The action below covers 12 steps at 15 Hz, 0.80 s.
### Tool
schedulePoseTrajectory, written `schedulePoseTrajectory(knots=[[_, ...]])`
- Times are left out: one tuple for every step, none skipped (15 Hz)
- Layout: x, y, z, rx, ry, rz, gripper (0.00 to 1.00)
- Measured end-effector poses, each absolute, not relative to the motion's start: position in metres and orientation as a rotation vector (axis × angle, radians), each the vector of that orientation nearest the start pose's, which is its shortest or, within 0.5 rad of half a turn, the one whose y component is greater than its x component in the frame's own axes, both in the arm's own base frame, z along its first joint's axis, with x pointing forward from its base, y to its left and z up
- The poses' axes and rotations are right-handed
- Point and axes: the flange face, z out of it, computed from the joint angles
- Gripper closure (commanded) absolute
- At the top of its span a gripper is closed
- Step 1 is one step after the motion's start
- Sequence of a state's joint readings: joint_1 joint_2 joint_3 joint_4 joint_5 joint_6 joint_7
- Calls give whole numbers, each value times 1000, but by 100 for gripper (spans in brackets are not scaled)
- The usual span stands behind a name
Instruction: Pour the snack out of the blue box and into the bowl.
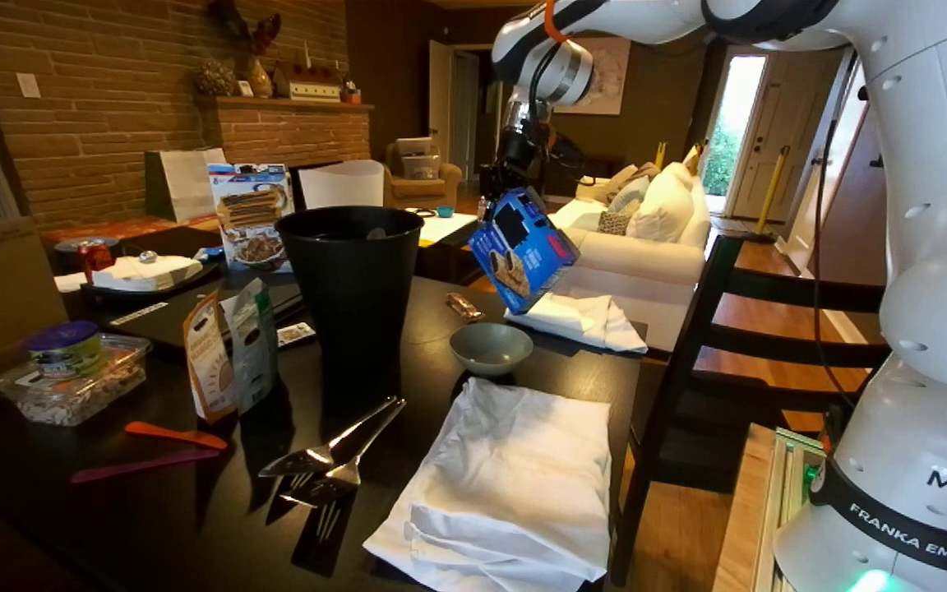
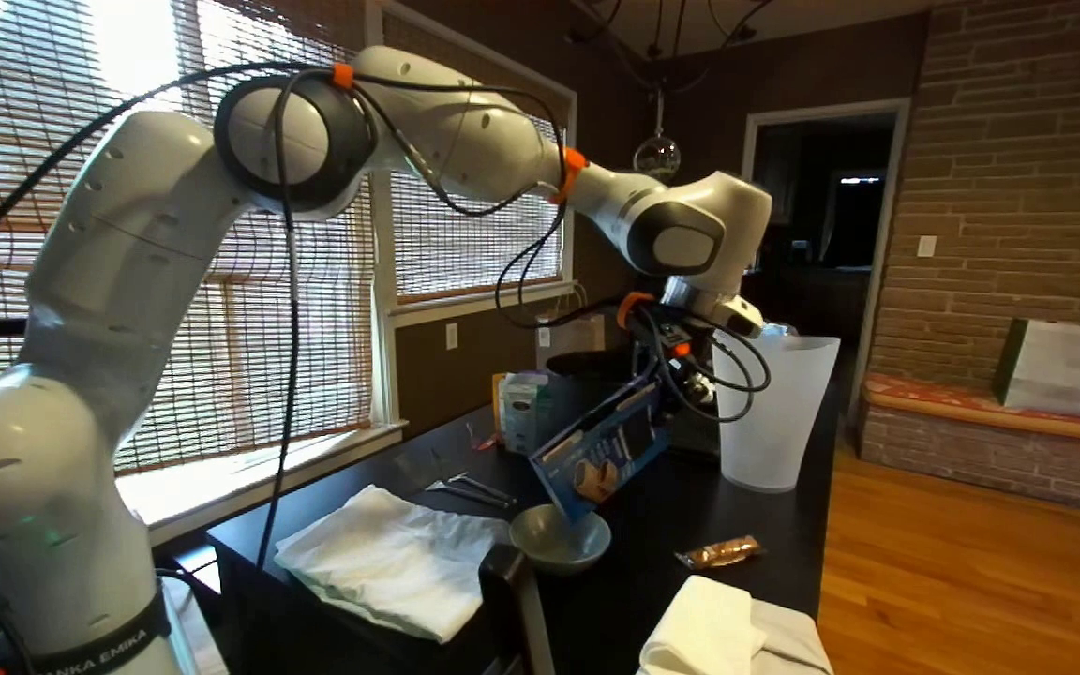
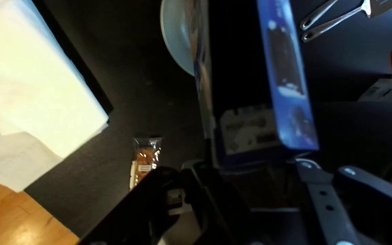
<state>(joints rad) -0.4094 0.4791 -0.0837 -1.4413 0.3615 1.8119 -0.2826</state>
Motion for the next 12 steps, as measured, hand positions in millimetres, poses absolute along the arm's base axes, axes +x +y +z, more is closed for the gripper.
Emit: schedulePoseTrajectory(knots=[[619, -285, 414, -2782, 391, -85, 84], [615, -279, 418, -2775, 351, -143, 84], [611, -275, 421, -2765, 314, -201, 84], [606, -271, 423, -2754, 279, -261, 84], [600, -267, 425, -2742, 245, -319, 84], [593, -263, 426, -2732, 207, -376, 84], [586, -259, 427, -2720, 169, -431, 84], [577, -255, 428, -2706, 130, -487, 84], [569, -251, 427, -2689, 93, -541, 84], [559, -245, 426, -2669, 54, -596, 59], [549, -240, 424, -2648, 21, -650, 59], [540, -234, 421, -2637, -1, -685, 59]])
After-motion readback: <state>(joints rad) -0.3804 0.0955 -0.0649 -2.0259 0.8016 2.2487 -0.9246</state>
